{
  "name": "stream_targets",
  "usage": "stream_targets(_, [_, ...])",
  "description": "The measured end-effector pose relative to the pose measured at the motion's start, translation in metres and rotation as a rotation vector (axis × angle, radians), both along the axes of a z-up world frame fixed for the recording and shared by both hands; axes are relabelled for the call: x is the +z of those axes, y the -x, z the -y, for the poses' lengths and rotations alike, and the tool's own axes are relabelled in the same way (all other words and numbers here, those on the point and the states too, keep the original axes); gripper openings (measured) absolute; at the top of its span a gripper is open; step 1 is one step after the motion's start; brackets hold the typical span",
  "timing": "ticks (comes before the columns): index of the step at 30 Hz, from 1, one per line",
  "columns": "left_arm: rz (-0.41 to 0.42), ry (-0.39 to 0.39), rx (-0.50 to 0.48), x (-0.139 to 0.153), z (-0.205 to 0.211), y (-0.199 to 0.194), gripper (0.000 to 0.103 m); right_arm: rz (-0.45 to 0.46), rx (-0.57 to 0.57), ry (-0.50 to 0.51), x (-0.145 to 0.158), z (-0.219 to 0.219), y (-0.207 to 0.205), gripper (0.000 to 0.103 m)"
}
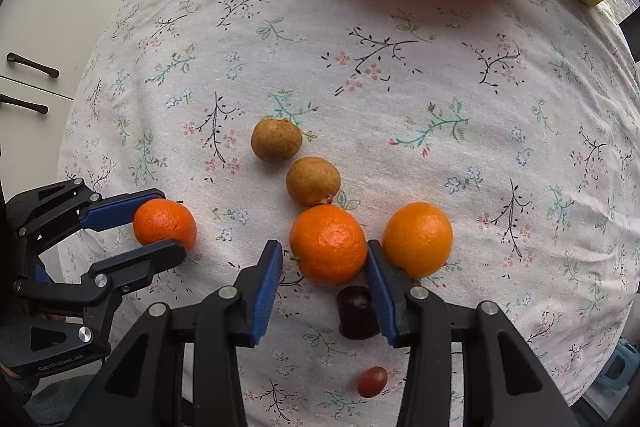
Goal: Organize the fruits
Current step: 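Close the right tool on the orange while the left tool holds its orange, then carry both oranges over the red colander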
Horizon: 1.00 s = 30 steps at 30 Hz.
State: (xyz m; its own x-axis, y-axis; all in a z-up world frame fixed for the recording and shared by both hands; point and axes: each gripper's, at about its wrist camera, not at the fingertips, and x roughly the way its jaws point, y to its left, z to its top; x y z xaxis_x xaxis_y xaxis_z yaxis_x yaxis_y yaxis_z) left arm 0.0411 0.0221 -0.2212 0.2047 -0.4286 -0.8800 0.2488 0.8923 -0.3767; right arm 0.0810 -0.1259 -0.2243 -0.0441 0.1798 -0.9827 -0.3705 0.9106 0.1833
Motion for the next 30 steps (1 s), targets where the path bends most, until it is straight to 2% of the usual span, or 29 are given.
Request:
stream_targets(3, [0.001,0.001,0.005,0.001,-0.002,0.001,0.033,0.021,0.022,-0.002,-0.001,-0.006,0.006,0.043])
stream_targets(9, [-0.004,0.001,0.014,0.0,-0.003,0.0,0.033,-0.006,-0.024,-0.06,0.002,-0.003,0.002,0.041])
stream_targets(17, [-0.013,-0.001,0.002,-0.003,0.001,-0.001,0.033,0.016,0.012,-0.061,0.004,-0.01,0.0,0.04])
stream_targets(22, [-0.015,-0.002,0.001,-0.005,0.004,-0.003,0.033,0.025,-0.002,-0.085,0.005,-0.008,0.006,0.039])
stream_targets(30, [-0.002,0.004,-0.021,0.002,0.012,-0.01,0.033,0.044,-0.044,-0.187,0.034,0.02,0.007,0.039])
